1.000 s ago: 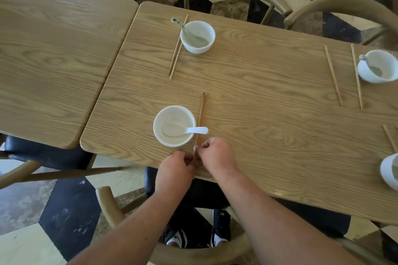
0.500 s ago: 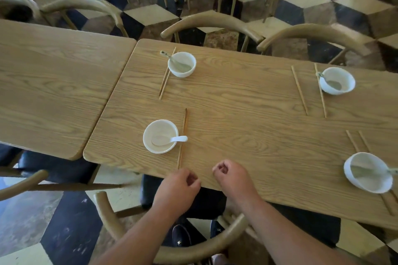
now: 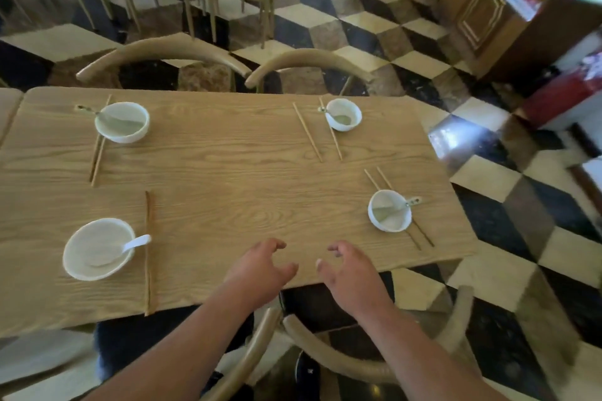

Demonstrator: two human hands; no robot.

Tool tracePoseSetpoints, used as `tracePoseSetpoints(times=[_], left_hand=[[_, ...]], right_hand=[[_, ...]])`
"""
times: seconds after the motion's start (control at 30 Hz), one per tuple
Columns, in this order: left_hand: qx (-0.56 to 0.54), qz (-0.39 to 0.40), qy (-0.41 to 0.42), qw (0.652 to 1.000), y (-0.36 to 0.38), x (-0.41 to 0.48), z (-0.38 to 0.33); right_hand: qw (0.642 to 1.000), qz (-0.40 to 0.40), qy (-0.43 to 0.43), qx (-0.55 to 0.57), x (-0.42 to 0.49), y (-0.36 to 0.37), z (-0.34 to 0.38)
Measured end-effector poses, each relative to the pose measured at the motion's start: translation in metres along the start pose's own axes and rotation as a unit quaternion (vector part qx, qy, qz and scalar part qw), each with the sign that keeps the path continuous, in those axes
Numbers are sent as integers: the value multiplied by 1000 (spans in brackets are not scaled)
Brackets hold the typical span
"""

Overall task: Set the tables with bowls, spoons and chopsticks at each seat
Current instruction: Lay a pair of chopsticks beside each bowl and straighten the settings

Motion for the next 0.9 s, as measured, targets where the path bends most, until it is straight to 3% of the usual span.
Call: tracePoseSetpoints(times=[0.3, 0.43, 0.5, 0.63, 0.77, 0.9], left_hand=[[-24, 47, -8, 999, 101, 53, -77], [-76, -6, -53, 996, 136, 93, -105], [-154, -50, -94, 982, 150, 108, -117], [-310, -88, -165, 932, 182, 119, -135], [-358, -103, -186, 909, 199, 121, -143], [-393, -112, -187, 893, 205, 125, -143]], right_hand=[[992, -65, 81, 68, 35, -89, -122], [982, -67, 107, 138, 86, -116, -184], [975, -63, 113, 179, 118, -128, -210], [974, 37, 85, 208, 175, -133, -230], [941, 143, 85, 296, 203, -116, -224], [911, 180, 112, 354, 210, -93, -224]])
Point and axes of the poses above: each hand's wrist, its own x-axis towards the middle knuckle, its own y-axis out of the palm, z = x × y, the point moved 8 cm from there along x, towards the middle knuckle, and after that the axes turned 5 degrees about -x, right-handed, at the moved point
